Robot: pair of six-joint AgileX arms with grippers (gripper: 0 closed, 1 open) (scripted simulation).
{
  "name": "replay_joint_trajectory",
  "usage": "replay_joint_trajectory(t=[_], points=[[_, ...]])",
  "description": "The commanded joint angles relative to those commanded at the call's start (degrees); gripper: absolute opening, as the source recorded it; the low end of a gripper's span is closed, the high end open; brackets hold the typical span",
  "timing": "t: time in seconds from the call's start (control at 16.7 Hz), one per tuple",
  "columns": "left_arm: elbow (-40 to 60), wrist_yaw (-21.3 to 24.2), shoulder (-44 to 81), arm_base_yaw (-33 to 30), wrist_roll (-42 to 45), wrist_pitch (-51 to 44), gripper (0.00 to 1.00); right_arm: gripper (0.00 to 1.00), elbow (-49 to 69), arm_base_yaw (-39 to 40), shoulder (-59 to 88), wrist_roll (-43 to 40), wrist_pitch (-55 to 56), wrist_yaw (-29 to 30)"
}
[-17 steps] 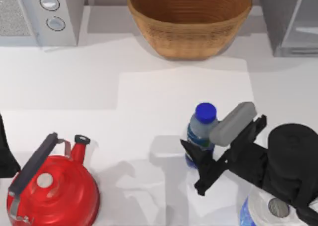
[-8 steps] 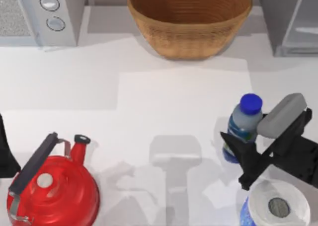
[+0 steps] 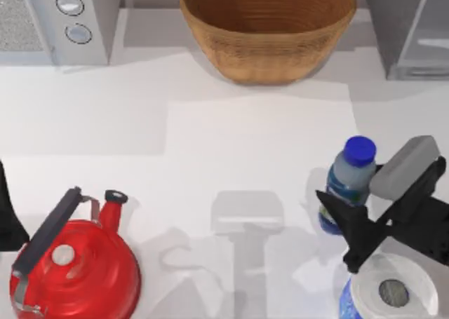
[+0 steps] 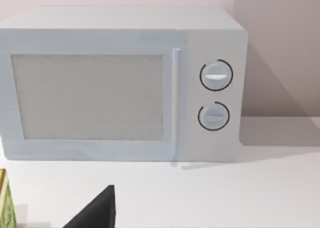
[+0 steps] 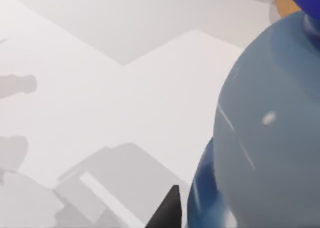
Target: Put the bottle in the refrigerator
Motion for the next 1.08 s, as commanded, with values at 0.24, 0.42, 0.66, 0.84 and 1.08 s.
replay_joint_trajectory(t=[0.24, 0.42, 0.66, 0.84, 1.08], points=[[0.0, 0.0, 0.0, 0.0, 0.0, 0.0, 1.0, 0.01, -1.6, -2.5, -7.5, 0.5, -5.0, 1.6], [0.0, 0.0, 0.0, 0.0, 0.0, 0.0, 1.0, 0.01, -3.3, -6.0, -17.1, 1.0, -11.4, 3.7], [0.0, 0.0, 0.0, 0.0, 0.0, 0.0, 1.0, 0.01, -6.0, -11.8, -34.7, 2.0, -21.9, 7.2], [0.0, 0.0, 0.0, 0.0, 0.0, 0.0, 1.0, 0.01, -8.0, -16.6, -50.7, 2.8, -30.4, 10.1], [0.0, 0.0, 0.0, 0.0, 0.0, 0.0, 1.0, 0.01, -10.5, -22.4, -68.9, 4.0, -40.9, 13.6]])
